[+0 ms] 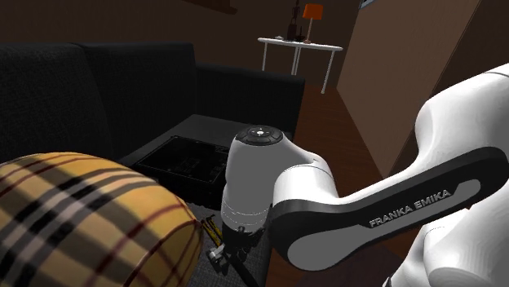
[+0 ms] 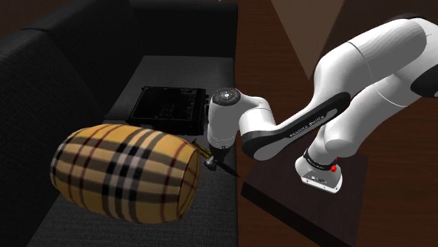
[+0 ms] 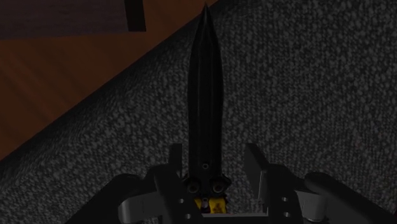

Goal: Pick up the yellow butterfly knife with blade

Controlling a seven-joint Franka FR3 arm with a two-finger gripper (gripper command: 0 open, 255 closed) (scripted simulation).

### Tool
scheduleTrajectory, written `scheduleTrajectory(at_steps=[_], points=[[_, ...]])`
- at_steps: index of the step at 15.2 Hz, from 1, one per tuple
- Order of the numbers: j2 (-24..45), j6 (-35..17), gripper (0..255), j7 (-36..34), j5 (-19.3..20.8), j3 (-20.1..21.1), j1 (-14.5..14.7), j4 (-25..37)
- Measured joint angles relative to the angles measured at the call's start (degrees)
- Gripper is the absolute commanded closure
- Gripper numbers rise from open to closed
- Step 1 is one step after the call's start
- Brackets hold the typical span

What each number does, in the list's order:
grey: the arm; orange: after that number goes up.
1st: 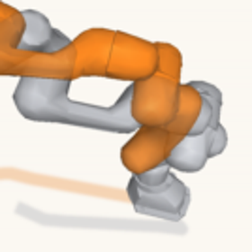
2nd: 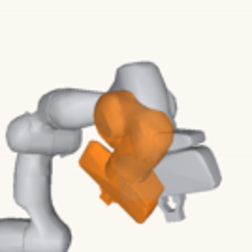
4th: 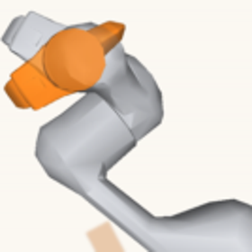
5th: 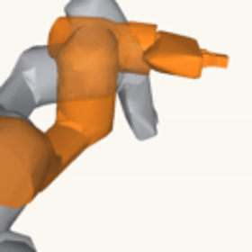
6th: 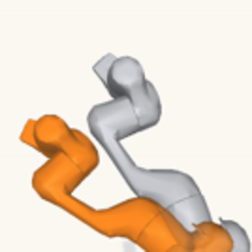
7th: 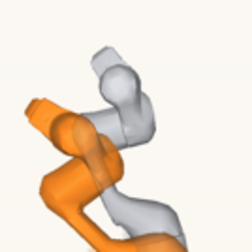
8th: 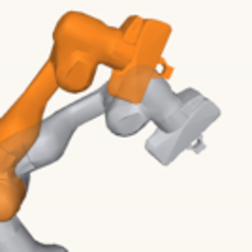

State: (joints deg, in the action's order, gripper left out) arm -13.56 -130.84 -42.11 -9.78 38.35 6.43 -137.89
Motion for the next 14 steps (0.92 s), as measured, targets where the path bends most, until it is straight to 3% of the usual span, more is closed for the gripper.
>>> scheduleTrajectory(at_steps=[7, 14], points=[[-0.11, 0.10, 255, -0.04, 0.13, 0.01, -0.01, 0.15], [-2.64, 5.20, 255, 1.12, -1.08, -1.35, 0.28, 1.95]])
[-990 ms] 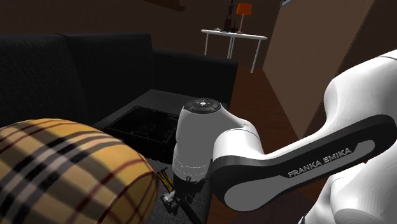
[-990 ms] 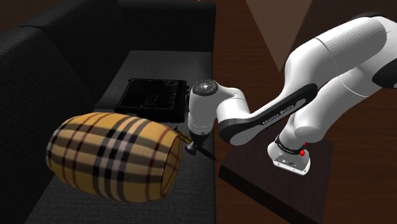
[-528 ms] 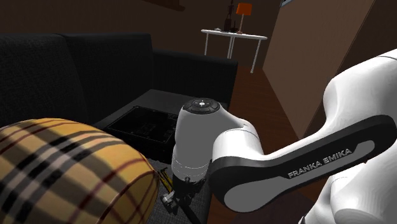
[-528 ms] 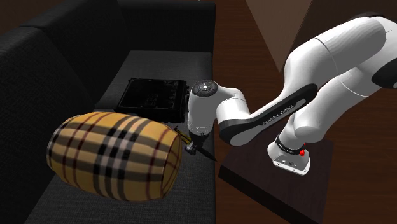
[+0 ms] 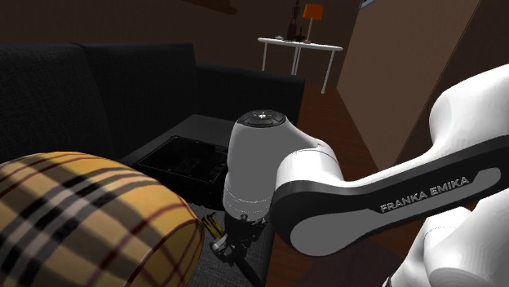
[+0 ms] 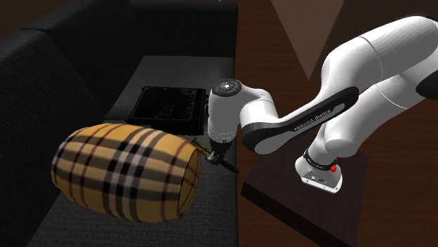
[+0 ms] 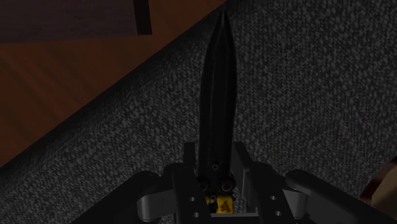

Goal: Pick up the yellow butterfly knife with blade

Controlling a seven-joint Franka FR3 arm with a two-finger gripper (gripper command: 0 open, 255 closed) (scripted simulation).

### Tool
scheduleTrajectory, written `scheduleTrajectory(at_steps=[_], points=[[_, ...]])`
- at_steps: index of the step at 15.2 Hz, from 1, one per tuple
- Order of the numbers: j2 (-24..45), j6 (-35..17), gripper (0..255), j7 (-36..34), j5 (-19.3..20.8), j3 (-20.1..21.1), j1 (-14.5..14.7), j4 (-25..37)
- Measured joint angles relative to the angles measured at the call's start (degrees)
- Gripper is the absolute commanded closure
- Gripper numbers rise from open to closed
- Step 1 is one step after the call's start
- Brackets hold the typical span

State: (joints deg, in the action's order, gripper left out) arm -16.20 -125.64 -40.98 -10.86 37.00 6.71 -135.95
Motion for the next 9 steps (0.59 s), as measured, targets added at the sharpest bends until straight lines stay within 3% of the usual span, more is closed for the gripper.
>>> scheduleTrajectory(at_steps=[9], points=[[-2.93, 7.16, 255, 1.04, -0.72, -1.72, 0.23, 4.43]])
